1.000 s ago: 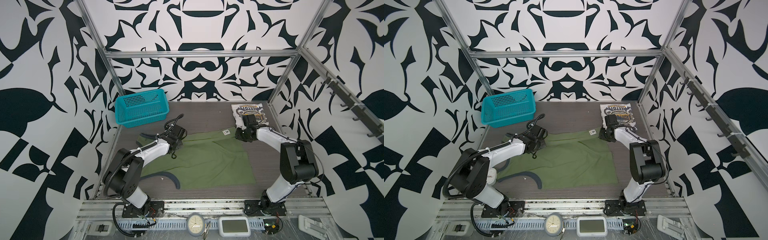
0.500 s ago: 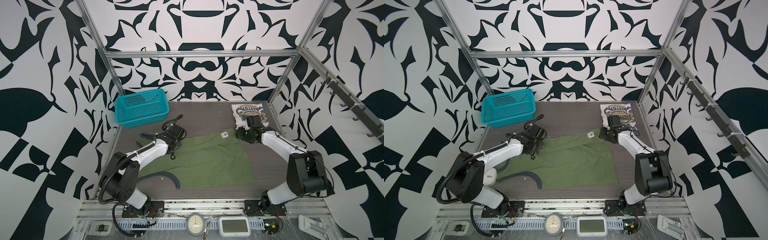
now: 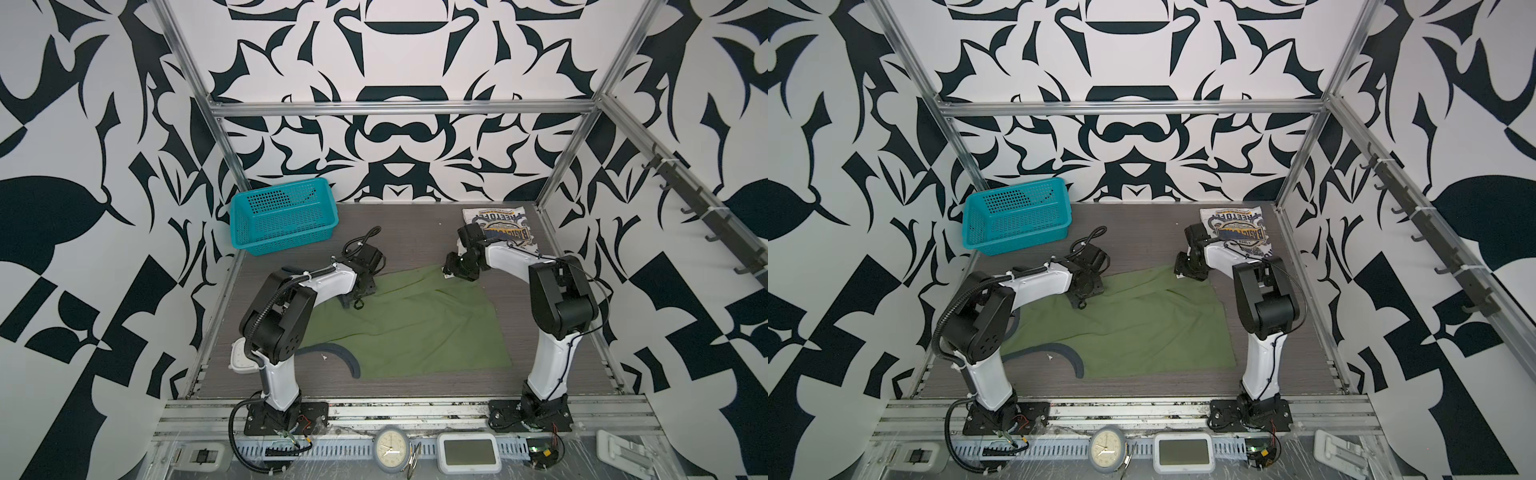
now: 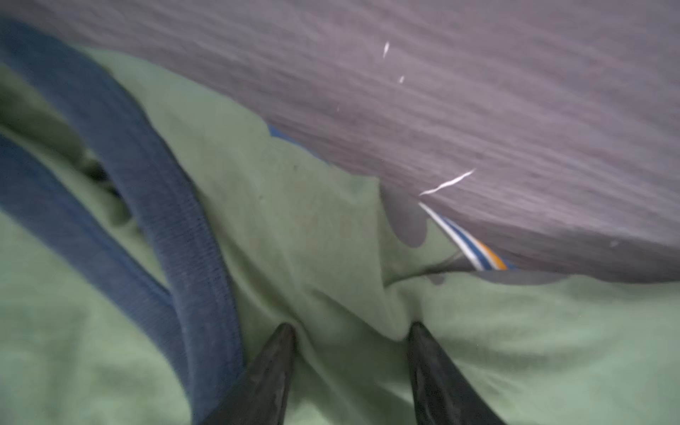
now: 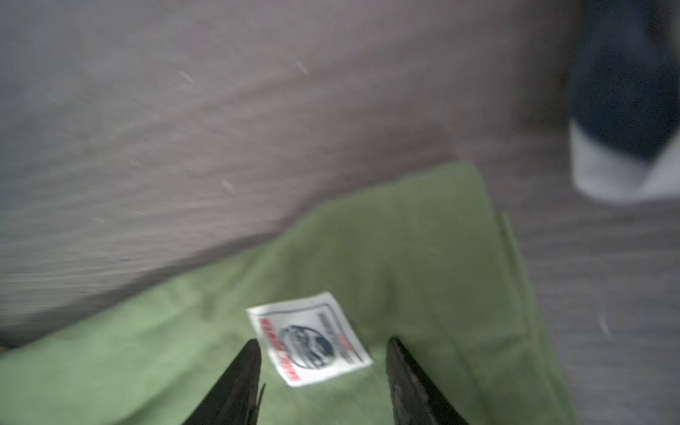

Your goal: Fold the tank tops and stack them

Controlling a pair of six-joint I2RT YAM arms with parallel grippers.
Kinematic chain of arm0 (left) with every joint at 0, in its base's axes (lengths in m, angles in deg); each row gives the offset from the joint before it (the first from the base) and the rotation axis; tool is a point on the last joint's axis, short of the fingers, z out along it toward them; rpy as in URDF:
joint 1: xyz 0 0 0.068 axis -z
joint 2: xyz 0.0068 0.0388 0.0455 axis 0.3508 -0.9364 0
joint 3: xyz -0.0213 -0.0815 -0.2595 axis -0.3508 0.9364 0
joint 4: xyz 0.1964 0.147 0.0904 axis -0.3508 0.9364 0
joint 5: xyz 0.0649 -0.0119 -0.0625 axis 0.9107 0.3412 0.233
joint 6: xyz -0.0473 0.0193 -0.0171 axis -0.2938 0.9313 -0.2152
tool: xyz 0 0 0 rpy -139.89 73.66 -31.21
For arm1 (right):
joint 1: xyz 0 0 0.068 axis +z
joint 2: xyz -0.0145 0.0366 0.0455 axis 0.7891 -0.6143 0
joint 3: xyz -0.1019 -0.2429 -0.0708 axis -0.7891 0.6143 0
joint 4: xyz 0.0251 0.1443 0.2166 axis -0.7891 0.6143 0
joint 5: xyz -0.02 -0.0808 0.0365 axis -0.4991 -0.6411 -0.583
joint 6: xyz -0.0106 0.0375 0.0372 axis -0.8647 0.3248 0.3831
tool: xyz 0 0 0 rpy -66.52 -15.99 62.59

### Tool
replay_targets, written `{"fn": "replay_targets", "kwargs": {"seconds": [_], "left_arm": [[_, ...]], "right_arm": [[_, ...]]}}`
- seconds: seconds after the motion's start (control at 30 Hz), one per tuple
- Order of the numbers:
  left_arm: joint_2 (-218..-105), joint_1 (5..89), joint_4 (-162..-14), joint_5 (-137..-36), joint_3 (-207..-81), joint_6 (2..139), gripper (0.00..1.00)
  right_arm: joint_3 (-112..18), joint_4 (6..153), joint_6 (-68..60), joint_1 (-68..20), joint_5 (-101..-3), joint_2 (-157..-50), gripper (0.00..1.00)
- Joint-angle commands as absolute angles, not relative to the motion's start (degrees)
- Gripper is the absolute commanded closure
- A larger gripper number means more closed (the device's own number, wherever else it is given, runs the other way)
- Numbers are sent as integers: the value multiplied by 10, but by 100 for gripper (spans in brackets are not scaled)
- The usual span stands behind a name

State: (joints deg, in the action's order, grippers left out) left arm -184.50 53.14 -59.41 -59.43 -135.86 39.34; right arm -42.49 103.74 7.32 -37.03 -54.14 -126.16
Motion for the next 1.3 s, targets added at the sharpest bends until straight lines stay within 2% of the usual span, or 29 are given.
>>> {"fn": "replay_targets", "kwargs": {"seconds": [0.0, 0.37, 0.6, 0.73, 0.9, 1.07, 1.27], "left_arm": [[-1855, 529, -610, -619, -1334, 381, 46], [-1883, 559, -640, -665, -1342, 380, 38], [-1864, 591, -623, -659, -1375, 379, 33], [-1816, 587, -567, -607, -1396, 393, 27], [-1785, 522, -453, -501, -1431, 391, 25], [-1761, 397, -491, -545, -1397, 393, 26], [-1775, 317, -547, -553, -1402, 409, 28]], "right_arm": [[-381, 1075, 97, -375, -587, -1213, 44], [-246, 1053, 116, -455, -588, -1157, 48], [-214, 1066, 104, -501, -612, -1073, 48], [-217, 1064, 99, -493, -588, -1019, 48], [-242, 1066, 86, -443, -599, -988, 48], [-241, 1048, 81, -413, -590, -999, 47], [-216, 1025, 78, -407, -577, -1013, 47]]}}
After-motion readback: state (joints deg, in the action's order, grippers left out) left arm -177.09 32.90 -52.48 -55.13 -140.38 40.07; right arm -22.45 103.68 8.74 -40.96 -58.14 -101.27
